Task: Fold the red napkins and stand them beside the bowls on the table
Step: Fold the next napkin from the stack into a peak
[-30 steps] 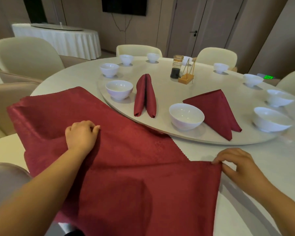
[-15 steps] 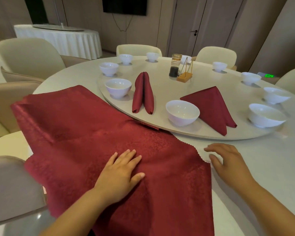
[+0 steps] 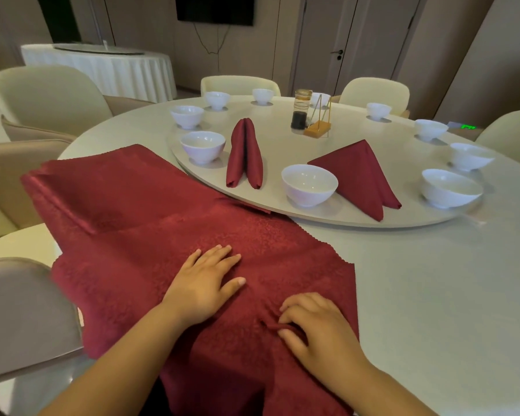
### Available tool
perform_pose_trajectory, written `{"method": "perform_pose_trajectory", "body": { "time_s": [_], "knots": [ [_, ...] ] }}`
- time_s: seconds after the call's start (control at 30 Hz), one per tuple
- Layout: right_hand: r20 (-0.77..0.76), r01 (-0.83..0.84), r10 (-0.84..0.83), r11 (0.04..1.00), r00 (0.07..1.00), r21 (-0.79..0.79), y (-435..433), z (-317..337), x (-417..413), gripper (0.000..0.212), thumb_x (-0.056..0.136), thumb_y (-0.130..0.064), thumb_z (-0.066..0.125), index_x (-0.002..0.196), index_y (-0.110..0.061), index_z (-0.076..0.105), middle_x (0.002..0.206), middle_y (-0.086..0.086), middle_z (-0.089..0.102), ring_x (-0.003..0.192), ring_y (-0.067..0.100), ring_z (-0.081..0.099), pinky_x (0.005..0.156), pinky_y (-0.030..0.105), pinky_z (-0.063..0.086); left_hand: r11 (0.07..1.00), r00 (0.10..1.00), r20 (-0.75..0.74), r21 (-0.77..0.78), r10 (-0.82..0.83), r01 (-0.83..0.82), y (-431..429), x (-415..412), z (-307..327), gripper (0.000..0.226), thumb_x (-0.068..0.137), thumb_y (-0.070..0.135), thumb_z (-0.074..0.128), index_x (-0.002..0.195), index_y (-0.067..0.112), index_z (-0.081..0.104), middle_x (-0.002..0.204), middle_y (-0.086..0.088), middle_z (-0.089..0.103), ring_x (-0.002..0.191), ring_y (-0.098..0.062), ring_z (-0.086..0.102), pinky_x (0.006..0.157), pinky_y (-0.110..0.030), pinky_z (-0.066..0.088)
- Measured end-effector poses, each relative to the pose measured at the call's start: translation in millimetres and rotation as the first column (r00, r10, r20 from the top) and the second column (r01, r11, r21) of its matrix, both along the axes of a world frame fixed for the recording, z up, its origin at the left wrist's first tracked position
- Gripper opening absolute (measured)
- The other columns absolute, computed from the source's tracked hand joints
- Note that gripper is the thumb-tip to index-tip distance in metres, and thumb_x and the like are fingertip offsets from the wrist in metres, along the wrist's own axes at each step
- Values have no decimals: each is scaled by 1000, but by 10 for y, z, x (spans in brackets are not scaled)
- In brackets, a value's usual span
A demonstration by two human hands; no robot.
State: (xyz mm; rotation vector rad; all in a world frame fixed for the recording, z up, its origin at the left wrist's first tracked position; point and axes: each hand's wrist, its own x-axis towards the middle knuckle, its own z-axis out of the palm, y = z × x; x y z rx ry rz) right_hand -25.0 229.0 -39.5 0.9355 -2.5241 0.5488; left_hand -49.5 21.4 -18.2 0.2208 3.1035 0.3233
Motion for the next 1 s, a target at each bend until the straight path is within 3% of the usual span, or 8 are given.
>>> {"method": "perform_pose_trajectory", "body": {
  "time_s": [0.07,0.23,0.37,0.53,0.7,0.77,0.87,1.0],
  "knots": [
    [15,20,-19,991,1000,-130,119,41,-22,7,73,-34,51,73,-29,55,76,-15,61,77,0,47,71,16,37,1000,1000,3,-8,-9,9,-1,-4,-1,110,47,68,-14,146,31,15,155,10,5,141,-4,-2,112,-25,-7],
    [225,320,-240,832,944,-453,590,290,-40,9,69,-35,53,61,-34,48,79,-25,57,80,-3,44,77,-1,29,997,1000,16,-73,-25,26,20,-14,-11,108,48,68,-15,147,31,11,155,10,2,142,-5,-4,112,-27,-7],
    [361,484,-339,732,869,-479,862,363,-25,26,83,-12,62,65,-29,52,84,-20,55,85,10,44,75,16,30,999,999,16,-27,-30,31,2,-48,-27,87,70,73,0,145,32,16,155,10,5,141,-4,-2,112,-25,-7],
    [448,554,-344,648,825,-523,939,371,-76,26,88,-6,55,70,-25,55,82,-10,57,84,17,48,70,18,35,908,999,-35,419,2,12,-53,-72,23,71,70,66,27,128,31,50,142,11,40,134,-1,25,113,-29,5],
    [471,610,-395,593,789,-525,778,349,-314,18,89,-11,53,72,-16,52,69,-6,55,63,8,49,54,17,36,706,901,-339,567,-271,425,199,321,119,51,78,72,43,97,30,66,97,25,65,89,9,60,85,-7,39],
    [478,632,-419,584,772,-509,702,336,-416,12,89,-12,52,77,-10,53,67,-6,52,63,14,47,55,26,32,700,878,-296,531,-376,478,329,475,134,53,76,73,44,97,30,67,89,26,65,89,11,58,87,-5,35],
    [484,652,-440,568,756,-501,615,356,-530,11,90,-13,49,82,-6,52,68,-4,50,72,21,48,63,27,30,839,929,-94,403,-358,364,499,613,92,90,49,95,27,114,42,58,99,43,42,106,19,37,96,-2,11],
    [474,658,-460,580,751,-480,576,403,-583,12,91,-14,48,84,-5,52,77,5,53,75,22,49,65,27,30,915,974,-87,332,-211,228,645,640,-20,92,44,78,23,127,43,40,97,38,31,97,20,26,98,0,-3]
  ]
}}
